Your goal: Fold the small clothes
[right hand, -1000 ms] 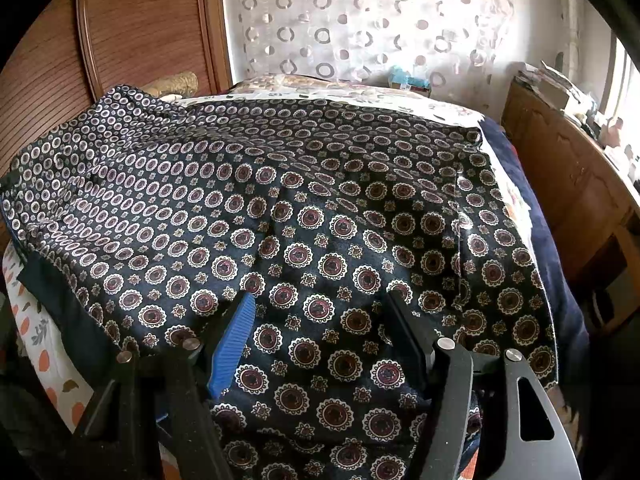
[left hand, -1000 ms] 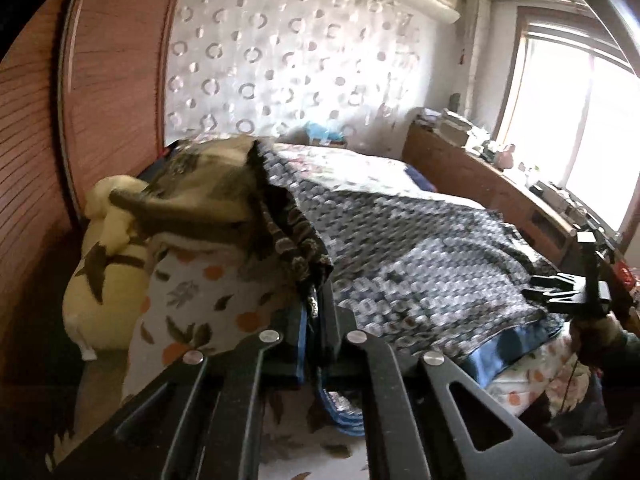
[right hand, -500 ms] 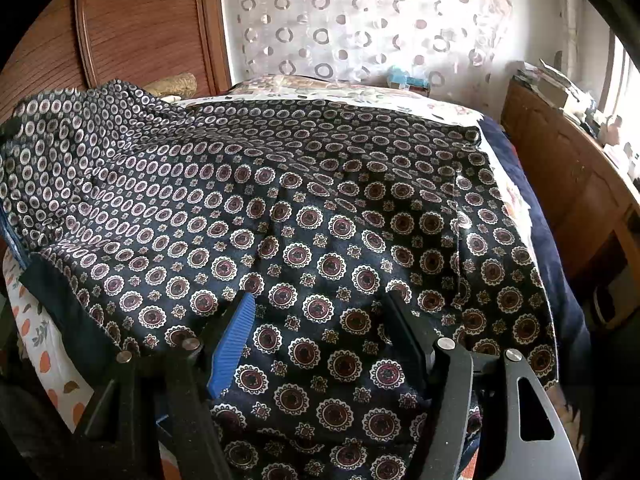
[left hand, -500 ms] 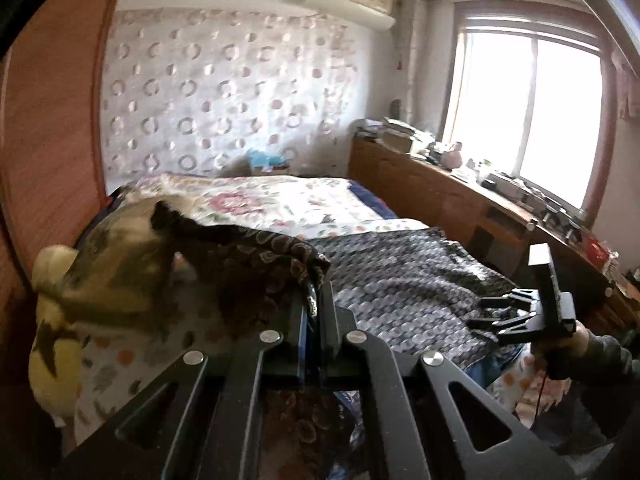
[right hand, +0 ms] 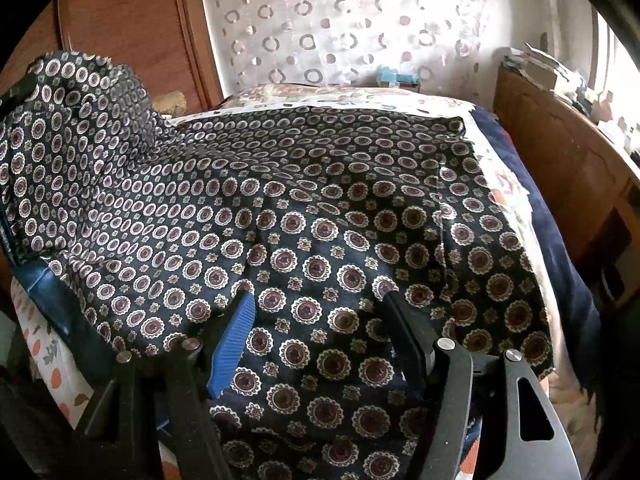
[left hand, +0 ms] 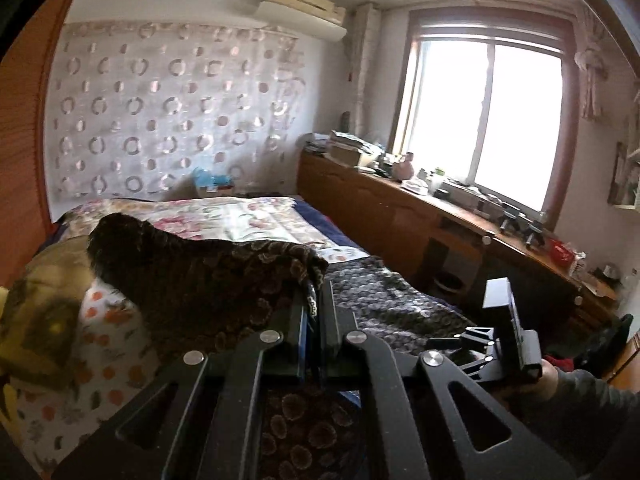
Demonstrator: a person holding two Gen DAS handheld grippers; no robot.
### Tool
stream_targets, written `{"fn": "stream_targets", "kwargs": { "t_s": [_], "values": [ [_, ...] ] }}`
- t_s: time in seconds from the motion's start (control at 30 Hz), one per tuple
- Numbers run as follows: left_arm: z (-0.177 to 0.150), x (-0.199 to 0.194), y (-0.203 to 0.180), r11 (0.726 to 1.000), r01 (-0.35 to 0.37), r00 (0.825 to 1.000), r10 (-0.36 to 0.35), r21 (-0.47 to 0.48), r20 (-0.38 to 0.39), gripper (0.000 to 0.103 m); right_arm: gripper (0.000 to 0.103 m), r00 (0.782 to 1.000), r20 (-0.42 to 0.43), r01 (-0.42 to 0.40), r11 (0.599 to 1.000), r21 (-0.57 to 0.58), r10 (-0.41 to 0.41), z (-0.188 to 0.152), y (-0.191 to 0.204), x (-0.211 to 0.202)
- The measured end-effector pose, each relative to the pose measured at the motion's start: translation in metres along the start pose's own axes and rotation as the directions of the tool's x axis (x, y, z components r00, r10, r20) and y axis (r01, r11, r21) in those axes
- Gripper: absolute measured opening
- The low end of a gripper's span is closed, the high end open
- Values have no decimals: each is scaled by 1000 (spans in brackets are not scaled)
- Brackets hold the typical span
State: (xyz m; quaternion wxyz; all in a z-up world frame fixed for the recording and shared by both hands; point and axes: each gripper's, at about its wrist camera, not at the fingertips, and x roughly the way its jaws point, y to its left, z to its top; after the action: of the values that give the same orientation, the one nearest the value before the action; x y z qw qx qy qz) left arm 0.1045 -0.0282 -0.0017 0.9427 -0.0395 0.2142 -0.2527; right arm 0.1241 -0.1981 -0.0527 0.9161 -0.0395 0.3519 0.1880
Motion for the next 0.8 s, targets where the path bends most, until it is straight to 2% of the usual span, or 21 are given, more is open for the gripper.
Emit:
{"fn": "stream_targets", "kwargs": {
  "t_s": [0.27, 0.43, 0.6, 0.67, 0.7, 0.73, 0.8],
  "values": [
    [30, 19, -47, 993, 83, 996, -82, 87, -15, 5, 68, 991, 117, 54, 996, 75, -62, -7, -23, -52],
    [32, 25, -68, 989, 115, 993, -112, 94, -35, 5, 68, 984, 145, 90, 992, 85, -101, -16, -29, -71],
    [18, 43, -72, 988, 119, 985, -104, 103, -140, 6, 68, 984, 139, 101, 992, 79, -111, -27, -22, -73],
    [13, 46, -72, 987, 126, 981, -108, 104, -161, 11, 68, 985, 136, 99, 992, 78, -109, -27, -20, -72],
    [11, 46, -71, 986, 126, 980, -107, 106, -171, 23, 68, 985, 135, 98, 992, 79, -108, -26, -21, -71],
    [9, 45, -70, 986, 130, 978, -110, 109, -177, 41, 68, 985, 135, 97, 992, 80, -107, -26, -20, -71],
    [5, 41, -69, 984, 141, 975, -119, 111, -185, 47, 68, 985, 138, 96, 992, 82, -107, -23, -20, -73]
  ]
}}
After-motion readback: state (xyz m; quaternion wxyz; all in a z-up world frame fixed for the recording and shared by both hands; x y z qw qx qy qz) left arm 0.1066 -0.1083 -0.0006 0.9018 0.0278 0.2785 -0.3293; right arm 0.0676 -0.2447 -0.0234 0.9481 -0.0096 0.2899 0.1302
